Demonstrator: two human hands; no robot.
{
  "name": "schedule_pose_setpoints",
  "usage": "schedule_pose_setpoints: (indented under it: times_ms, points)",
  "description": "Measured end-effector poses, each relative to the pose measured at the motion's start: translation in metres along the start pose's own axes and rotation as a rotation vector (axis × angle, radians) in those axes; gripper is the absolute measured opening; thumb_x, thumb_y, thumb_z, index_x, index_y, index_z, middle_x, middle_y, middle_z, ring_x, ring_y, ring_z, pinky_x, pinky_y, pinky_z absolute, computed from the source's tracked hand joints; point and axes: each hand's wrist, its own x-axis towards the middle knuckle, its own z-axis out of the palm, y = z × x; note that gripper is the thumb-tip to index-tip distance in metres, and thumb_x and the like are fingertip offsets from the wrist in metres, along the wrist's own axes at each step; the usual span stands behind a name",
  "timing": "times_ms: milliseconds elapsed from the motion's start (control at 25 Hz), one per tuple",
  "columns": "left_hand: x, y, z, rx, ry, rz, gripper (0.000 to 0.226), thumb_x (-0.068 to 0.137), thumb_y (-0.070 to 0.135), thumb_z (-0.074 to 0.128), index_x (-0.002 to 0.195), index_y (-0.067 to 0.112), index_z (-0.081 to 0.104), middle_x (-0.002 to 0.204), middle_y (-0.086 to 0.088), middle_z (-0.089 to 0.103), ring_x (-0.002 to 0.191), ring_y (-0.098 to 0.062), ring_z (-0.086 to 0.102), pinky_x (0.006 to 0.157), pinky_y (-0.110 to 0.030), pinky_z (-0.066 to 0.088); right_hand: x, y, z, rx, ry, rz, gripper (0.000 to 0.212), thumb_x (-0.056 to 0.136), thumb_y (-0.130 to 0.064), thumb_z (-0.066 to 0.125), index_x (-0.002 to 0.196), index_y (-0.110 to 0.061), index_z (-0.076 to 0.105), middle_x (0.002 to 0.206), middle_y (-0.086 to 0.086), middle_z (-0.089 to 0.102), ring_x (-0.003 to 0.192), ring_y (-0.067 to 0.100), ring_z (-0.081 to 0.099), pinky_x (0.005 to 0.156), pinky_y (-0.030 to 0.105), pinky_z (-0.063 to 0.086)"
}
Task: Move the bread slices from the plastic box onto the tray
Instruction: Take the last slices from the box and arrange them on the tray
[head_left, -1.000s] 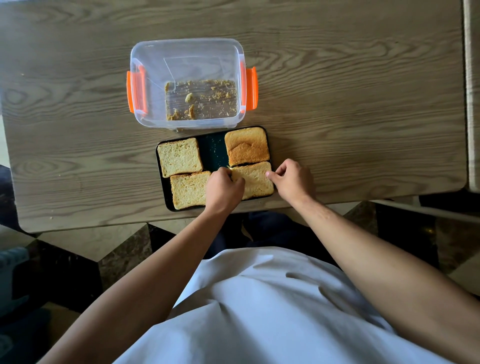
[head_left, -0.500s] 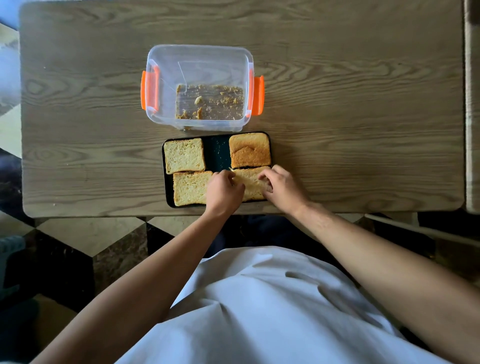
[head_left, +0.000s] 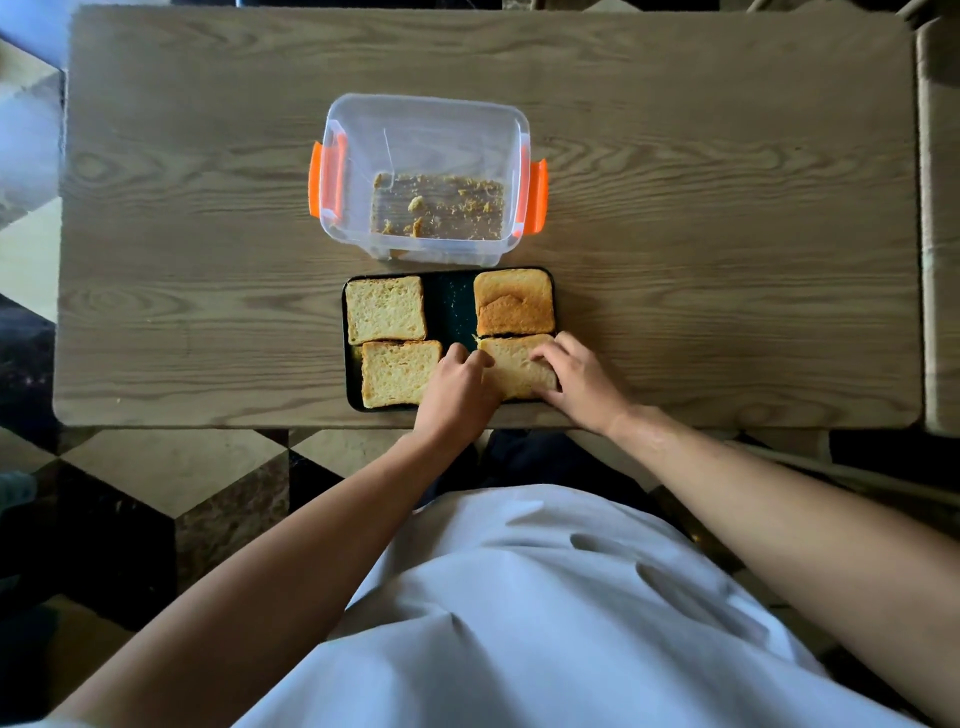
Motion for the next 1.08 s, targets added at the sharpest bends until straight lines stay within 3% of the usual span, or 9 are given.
schedule_pose_setpoints:
  times_ms: [160, 320, 560, 640, 800, 920, 1080]
  points:
    - [0.003, -0.012, -0.002, 0.052, -0.071, 0.127, 0.036, 0.08, 0.02, 0.074, 0.112, 0.007, 0.064, 0.103, -0.014, 0.061, 0.092, -0.034, 0.06, 0.075, -0.041, 0.051, -0.002, -0.002, -0.003, 0.07, -0.004, 0.021, 0.046, 0.072, -0.005, 0.084, 0.113, -0.003, 0.064, 0.106, 0.017, 0.054, 0.08, 0.019, 0.051, 0.075, 0.021, 0.035]
    - [0.004, -0.014, 0.0, 0.041, -0.088, 0.141, 0.034, 0.08, 0.019, 0.071, 0.111, 0.008, 0.062, 0.104, -0.013, 0.06, 0.091, -0.034, 0.06, 0.072, -0.043, 0.053, -0.001, -0.004, -0.01, 0.087, -0.02, 0.048, 0.044, 0.072, -0.006, 0.084, 0.111, -0.006, 0.065, 0.104, 0.011, 0.053, 0.078, 0.012, 0.046, 0.071, 0.016, 0.032]
    - [-0.005, -0.028, -0.022, -0.099, -0.057, 0.163, 0.024, 0.083, 0.019, 0.074, 0.104, 0.01, 0.068, 0.096, -0.008, 0.06, 0.083, -0.026, 0.06, 0.072, -0.036, 0.051, 0.007, -0.037, 0.004, 0.099, 0.099, 0.048, 0.034, 0.075, -0.018, 0.084, 0.102, -0.002, 0.069, 0.087, 0.008, 0.062, 0.076, 0.024, 0.059, 0.073, 0.039, 0.05]
    - [-0.008, -0.047, -0.036, -0.099, 0.037, 0.103, 0.021, 0.084, 0.019, 0.073, 0.102, 0.01, 0.068, 0.097, -0.007, 0.061, 0.083, -0.025, 0.06, 0.072, -0.035, 0.049, 0.018, -0.06, 0.017, 0.152, 0.076, 0.052, 0.029, 0.081, -0.018, 0.08, 0.104, -0.004, 0.069, 0.086, 0.01, 0.067, 0.073, 0.02, 0.059, 0.074, 0.04, 0.053]
    - [-0.016, -0.091, -0.059, -0.09, 0.222, -0.158, 0.016, 0.086, 0.018, 0.069, 0.099, 0.009, 0.068, 0.104, -0.011, 0.063, 0.1, -0.031, 0.056, 0.088, -0.036, 0.044, 0.04, -0.098, 0.043, 0.244, 0.141, 0.177, 0.026, 0.083, -0.021, 0.074, 0.106, -0.011, 0.069, 0.083, 0.003, 0.073, 0.075, 0.019, 0.064, 0.071, 0.032, 0.052]
    - [-0.02, -0.117, -0.067, -0.133, 0.238, -0.306, 0.016, 0.085, 0.021, 0.07, 0.094, 0.009, 0.065, 0.101, -0.011, 0.06, 0.101, -0.03, 0.054, 0.085, -0.032, 0.041, 0.053, -0.108, 0.055, 0.26, 0.135, 0.379, 0.03, 0.084, -0.029, 0.072, 0.109, -0.014, 0.066, 0.089, 0.002, 0.074, 0.085, 0.021, 0.066, 0.072, 0.029, 0.049]
    - [-0.016, -0.13, -0.07, -0.252, 0.206, -0.427, 0.036, 0.083, 0.03, 0.075, 0.107, 0.009, 0.06, 0.109, -0.01, 0.061, 0.097, -0.021, 0.054, 0.083, -0.03, 0.042, 0.061, -0.118, 0.064, 0.211, 0.088, 0.503, 0.028, 0.084, -0.033, 0.072, 0.104, -0.016, 0.063, 0.095, 0.005, 0.072, 0.09, 0.026, 0.066, 0.076, 0.036, 0.054]
